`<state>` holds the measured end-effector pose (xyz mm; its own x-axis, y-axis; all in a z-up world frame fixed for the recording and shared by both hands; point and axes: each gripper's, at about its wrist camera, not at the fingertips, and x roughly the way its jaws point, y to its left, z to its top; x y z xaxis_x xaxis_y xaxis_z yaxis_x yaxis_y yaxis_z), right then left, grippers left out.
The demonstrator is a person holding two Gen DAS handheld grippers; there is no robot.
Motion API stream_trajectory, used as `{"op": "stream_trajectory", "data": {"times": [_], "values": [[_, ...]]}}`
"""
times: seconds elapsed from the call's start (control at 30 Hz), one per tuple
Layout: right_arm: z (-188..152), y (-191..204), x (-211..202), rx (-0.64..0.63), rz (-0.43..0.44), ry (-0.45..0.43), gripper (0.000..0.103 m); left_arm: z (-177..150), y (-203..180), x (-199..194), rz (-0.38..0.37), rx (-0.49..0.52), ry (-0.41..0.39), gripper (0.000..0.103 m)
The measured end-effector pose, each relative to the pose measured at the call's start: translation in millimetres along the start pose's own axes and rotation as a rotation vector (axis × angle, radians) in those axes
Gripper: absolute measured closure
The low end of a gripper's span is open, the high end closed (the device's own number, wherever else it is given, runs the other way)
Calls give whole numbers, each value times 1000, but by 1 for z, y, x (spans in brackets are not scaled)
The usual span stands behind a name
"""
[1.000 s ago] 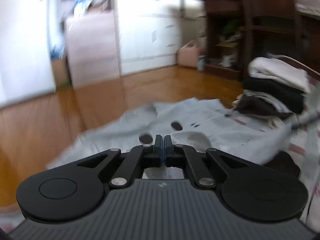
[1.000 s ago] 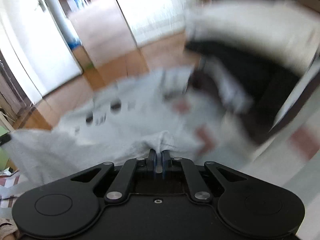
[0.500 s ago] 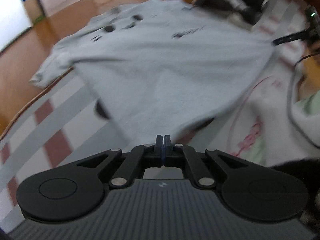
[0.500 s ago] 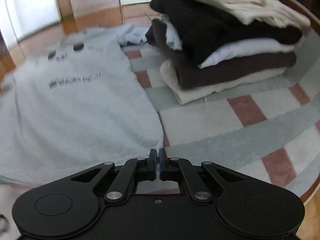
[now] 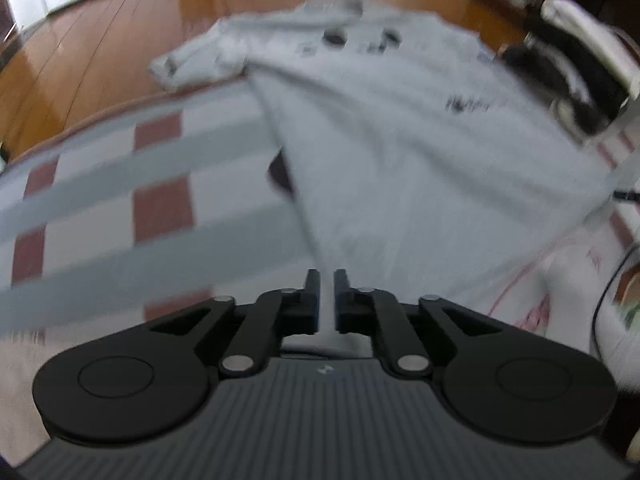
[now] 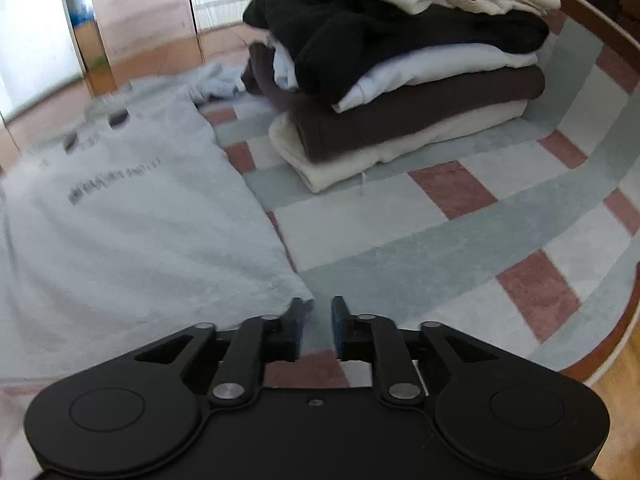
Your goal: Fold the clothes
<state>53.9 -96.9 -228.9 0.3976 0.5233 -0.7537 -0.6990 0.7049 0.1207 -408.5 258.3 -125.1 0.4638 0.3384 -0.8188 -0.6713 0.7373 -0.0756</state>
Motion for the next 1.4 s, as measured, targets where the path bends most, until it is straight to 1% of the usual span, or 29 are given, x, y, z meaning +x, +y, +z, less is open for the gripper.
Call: {"op": "stream_trajectory", "data": {"times": [0.03, 0.07, 0.13, 0.2, 0.23, 0.3, 0.33, 0.4, 0.43, 0.47, 0.53, 0.57, 0.6, 0.63, 0.67, 0.7, 0.73, 0.8, 0.83, 0.9, 0.93, 1.0, 1.03, 1.13, 1.2, 1.23, 1.27, 1.33, 1.4], "values": [[0, -4, -2, 24, 29, -11, 70, 7, -4, 5, -2, 30, -11, 85], [-1, -6, -5, 46, 54, -17, 68, 13, -8, 11, -5, 60, -20, 82], [-1, -11, -4, 92, 100, -11, 68, 26, -14, 31, -45, 104, 11, 75], [-2, -15, 1, 143, 135, 0, 58, 33, -18, 53, -83, 121, 47, 47], [-3, -16, 5, 177, 147, 5, 49, 36, -21, 67, -65, 120, 78, 45], [-5, -20, 12, 244, 168, 16, 48, 37, -25, 90, -2, 112, 149, 45], [-5, -20, 16, 270, 171, 20, 48, 37, -26, 97, 15, 101, 167, 45], [-6, -20, 20, 311, 183, 19, 48, 36, -26, 104, 30, 94, 168, 45], [-6, -19, 21, 319, 193, 11, 48, 35, -28, 103, 18, 112, 157, 45], [-5, -17, 21, 317, 203, 4, 48, 32, -30, 101, 2, 134, 145, 46], [-4, -11, 25, 288, 207, -5, 47, 28, -33, 98, -29, 178, 120, 55], [-4, -9, 27, 272, 204, -8, 47, 26, -35, 97, -44, 200, 108, 72], [-3, -7, 30, 259, 198, -10, 47, 23, -39, 100, -43, 233, 111, 77], [-3, -5, 32, 246, 191, -12, 47, 21, -43, 102, -35, 268, 118, 77], [-3, -5, 34, 239, 187, -16, 47, 19, -47, 104, -26, 302, 126, 86], [-3, -5, 36, 247, 191, -27, 47, 16, -52, 105, -30, 337, 120, 100], [-2, -6, 39, 261, 201, -43, 46, 15, -54, 103, -34, 349, 112, 102], [0, -5, 43, 266, 204, -64, 46, 16, -53, 98, 19, 333, 105, 102], [5, -1, 45, 242, 191, -59, 47, 18, -51, 94, 59, 318, 86, 102], [12, 5, 43, 184, 166, -57, 78, 23, -42, 73, 102, 252, 31, 102], [15, 7, 40, 162, 162, -64, 86, 25, -36, 63, 108, 199, 15, 102], [15, 12, 32, 144, 159, -87, 91, 19, -27, 44, 112, 123, 3, 103], [14, 14, 29, 134, 153, -96, 93, 12, -29, 43, 96, 120, 27, 103], [10, 24, 29, 82, 101, -79, 93, -9, -38, 55, 59, 164, 126, 103], [12, 28, 29, 56, 69, -68, 90, -13, -41, 63, 95, 199, 159, 103], [13, 31, 29, 43, 52, -62, 81, -12, -40, 65, 117, 207, 164, 103], [14, 31, 27, 35, 40, -61, 77, -11, -40, 66, 140, 216, 170, 101], [17, 28, 19, 29, 25, -74, 75, -5, -36, 57, 183, 235, 123, 99], [15, 27, 9, -13, 7, -89, 74, 3, -32, 42, 201, 255, 32, 96]]}}
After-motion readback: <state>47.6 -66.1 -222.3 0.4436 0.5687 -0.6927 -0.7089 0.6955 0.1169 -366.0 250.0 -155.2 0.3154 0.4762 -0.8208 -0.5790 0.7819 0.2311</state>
